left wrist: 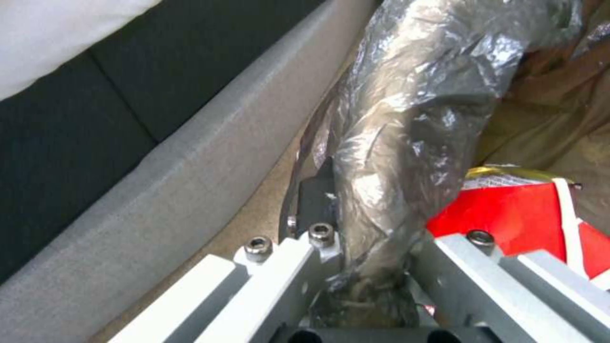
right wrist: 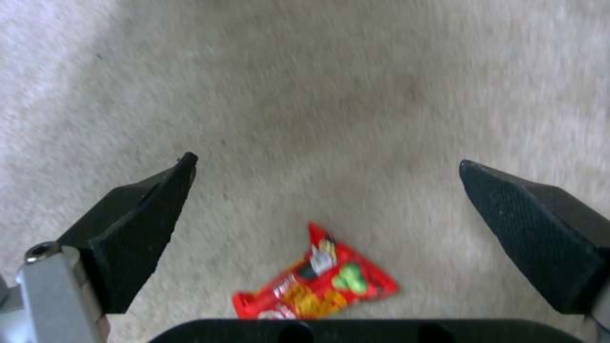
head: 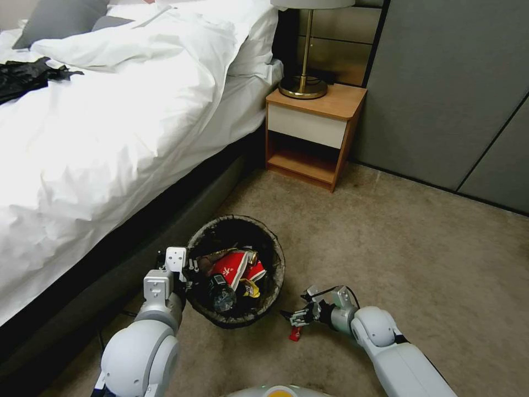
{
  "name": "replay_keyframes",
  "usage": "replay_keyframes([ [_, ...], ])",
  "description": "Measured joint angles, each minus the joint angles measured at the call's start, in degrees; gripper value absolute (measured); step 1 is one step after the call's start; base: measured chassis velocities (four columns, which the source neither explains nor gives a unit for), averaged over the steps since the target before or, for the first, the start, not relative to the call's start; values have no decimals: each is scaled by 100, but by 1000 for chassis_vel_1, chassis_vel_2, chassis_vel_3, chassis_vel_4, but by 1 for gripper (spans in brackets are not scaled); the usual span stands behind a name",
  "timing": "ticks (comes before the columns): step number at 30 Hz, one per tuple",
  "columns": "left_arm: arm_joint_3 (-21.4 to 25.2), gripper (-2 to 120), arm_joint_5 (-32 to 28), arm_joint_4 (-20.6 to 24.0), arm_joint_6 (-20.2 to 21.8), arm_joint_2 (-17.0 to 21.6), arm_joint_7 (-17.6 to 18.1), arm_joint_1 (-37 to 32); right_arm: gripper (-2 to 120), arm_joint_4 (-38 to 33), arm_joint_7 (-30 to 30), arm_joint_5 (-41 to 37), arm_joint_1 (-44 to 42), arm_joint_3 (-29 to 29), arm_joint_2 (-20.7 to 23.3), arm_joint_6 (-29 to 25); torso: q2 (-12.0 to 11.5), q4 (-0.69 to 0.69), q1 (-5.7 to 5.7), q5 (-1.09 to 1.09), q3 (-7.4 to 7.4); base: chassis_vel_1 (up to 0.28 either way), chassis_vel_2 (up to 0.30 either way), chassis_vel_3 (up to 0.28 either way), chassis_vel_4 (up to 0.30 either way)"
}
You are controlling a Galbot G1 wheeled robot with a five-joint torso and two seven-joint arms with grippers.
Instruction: Pick up the trash bin, then pick up the garbage from the floor and place it into the trash bin.
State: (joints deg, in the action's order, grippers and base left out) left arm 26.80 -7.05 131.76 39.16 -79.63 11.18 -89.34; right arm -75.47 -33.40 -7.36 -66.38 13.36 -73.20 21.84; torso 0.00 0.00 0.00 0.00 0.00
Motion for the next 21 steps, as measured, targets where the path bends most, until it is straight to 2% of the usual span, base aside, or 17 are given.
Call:
replay_keyframes([
  [21, -58, 0, -5, -97, -16, 30, -26, 68, 100, 333, 254, 129, -147, -31, -190, -15, 0, -1, 0, -3, -1, 0, 0, 0, 0],
])
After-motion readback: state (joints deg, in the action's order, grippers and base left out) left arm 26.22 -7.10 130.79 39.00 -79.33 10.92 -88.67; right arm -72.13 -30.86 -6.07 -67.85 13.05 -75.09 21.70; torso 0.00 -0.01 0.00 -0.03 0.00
